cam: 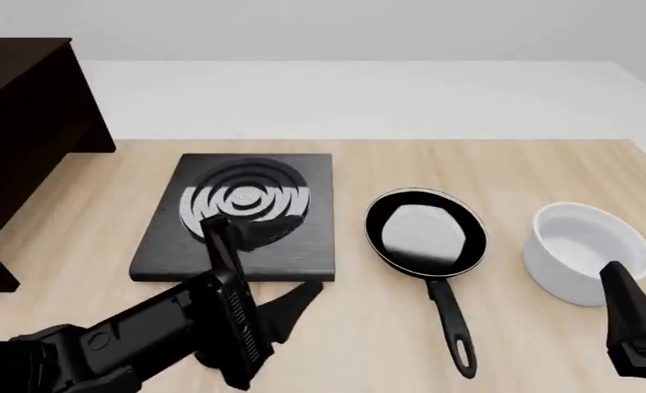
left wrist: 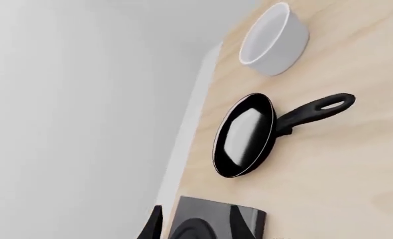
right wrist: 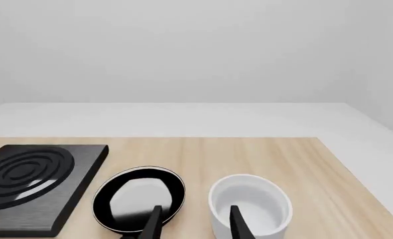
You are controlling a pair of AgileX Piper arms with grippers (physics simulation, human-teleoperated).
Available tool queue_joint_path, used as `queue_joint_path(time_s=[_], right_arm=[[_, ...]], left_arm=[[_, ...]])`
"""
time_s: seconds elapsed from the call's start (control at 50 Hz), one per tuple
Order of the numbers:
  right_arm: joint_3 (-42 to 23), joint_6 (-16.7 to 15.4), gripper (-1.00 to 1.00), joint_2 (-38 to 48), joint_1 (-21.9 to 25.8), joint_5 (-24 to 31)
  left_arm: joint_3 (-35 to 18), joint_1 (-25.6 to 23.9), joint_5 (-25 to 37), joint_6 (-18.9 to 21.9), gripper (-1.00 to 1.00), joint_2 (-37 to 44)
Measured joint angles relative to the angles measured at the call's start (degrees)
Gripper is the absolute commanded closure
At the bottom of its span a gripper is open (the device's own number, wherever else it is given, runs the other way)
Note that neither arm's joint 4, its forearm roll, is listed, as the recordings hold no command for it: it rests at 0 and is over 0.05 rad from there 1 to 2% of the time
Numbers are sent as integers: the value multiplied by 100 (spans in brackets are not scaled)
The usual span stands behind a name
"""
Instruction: Put the frying pan under the cabinet shelf.
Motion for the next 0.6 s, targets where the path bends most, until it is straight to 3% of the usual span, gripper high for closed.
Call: queue_joint_path(time_s=[0.6], right_arm=[[0,0,-100,0,0,0]], left_arm=[[-309,-597,-515,988,-100,1293]])
